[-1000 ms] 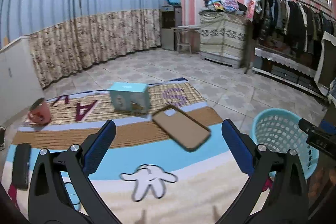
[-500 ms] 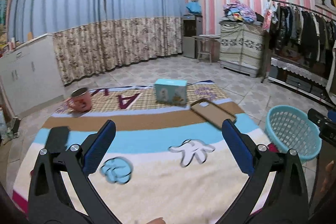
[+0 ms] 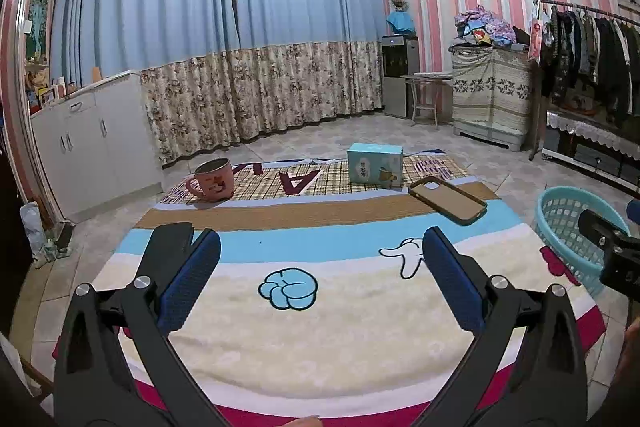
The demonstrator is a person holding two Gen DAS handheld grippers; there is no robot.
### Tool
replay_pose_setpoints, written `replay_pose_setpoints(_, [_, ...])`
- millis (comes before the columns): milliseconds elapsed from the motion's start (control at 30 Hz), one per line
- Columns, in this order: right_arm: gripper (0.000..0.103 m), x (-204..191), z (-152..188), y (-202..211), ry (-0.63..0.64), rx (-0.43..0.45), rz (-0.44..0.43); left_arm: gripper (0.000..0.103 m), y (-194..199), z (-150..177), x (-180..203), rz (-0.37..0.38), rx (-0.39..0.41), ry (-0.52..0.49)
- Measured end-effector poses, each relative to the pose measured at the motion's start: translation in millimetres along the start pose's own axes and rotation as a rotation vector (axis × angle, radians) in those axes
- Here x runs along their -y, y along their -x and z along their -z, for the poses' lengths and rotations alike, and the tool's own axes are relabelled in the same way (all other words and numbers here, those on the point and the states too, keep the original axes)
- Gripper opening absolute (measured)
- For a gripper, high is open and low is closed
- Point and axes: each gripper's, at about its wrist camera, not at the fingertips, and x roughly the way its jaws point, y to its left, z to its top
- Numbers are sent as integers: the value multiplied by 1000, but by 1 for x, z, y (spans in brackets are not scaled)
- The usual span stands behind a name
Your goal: Collect trash
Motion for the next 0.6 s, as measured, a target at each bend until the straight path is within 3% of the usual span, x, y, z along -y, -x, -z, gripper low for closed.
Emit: replay_pose_setpoints(600, [99, -18, 4, 1, 77, 16, -9, 98, -14, 1, -12, 26, -19, 49])
